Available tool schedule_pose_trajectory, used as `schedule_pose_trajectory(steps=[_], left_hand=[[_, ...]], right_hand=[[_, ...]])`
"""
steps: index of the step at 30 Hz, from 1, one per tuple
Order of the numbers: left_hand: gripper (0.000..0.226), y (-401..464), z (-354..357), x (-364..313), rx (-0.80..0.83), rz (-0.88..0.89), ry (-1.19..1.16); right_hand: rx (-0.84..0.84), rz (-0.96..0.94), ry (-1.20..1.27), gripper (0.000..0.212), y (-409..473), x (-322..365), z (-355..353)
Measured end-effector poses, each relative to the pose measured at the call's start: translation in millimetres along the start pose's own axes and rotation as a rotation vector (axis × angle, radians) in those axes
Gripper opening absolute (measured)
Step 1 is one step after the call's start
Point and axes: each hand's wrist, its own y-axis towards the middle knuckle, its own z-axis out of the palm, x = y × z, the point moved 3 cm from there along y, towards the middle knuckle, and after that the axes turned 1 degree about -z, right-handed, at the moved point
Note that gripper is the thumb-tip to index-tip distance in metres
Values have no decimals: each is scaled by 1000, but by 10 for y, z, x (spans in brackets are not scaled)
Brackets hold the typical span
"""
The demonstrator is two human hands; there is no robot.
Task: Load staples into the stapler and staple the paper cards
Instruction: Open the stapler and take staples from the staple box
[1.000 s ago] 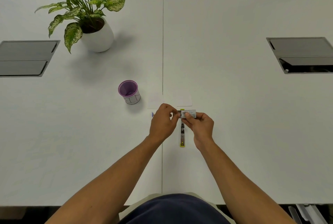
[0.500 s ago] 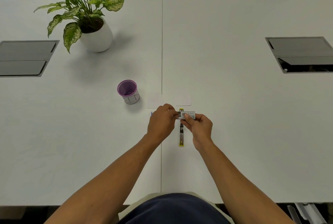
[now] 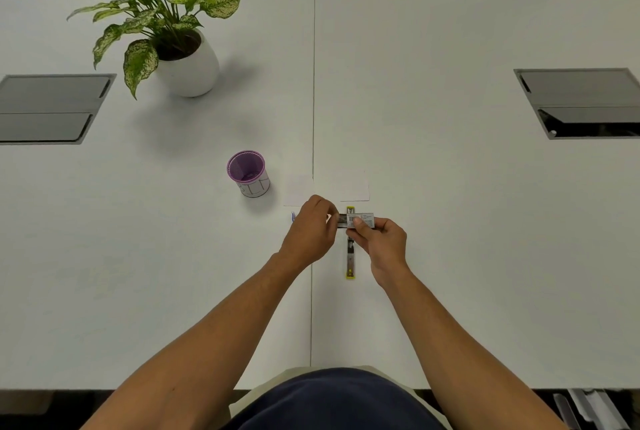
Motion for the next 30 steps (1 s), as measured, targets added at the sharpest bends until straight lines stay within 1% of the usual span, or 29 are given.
schedule_pose_trajectory(steps=[4,8,12,17,20,24,27,30], left_hand=[[9,29,-26,71,11,-75,-63],[8,39,-13,96,25,-96,-87],[5,40,-27,106,-17,-127,-145],[7,38,-24,176,-112,-287,-349],[9,10,45,258,-144,-391,-414],[10,-56,274,372,-104,-518,-473],[17,-88,457,447,-63,-620,-507],[17,-107,619,499,-45,-695,-539]], right_hand=[[6,24,12,19,-3,-17,8],[18,32,13,23,3,-19,21],[16,31,26,20,4,-15,11],[3,29,63,18,43,-7,-100],[-25,31,108,18,58,-14,-219],[-61,39,132,22,90,-20,-389],[-70,42,130,21,121,-19,-467],[-77,48,118,18,144,-33,-535]])
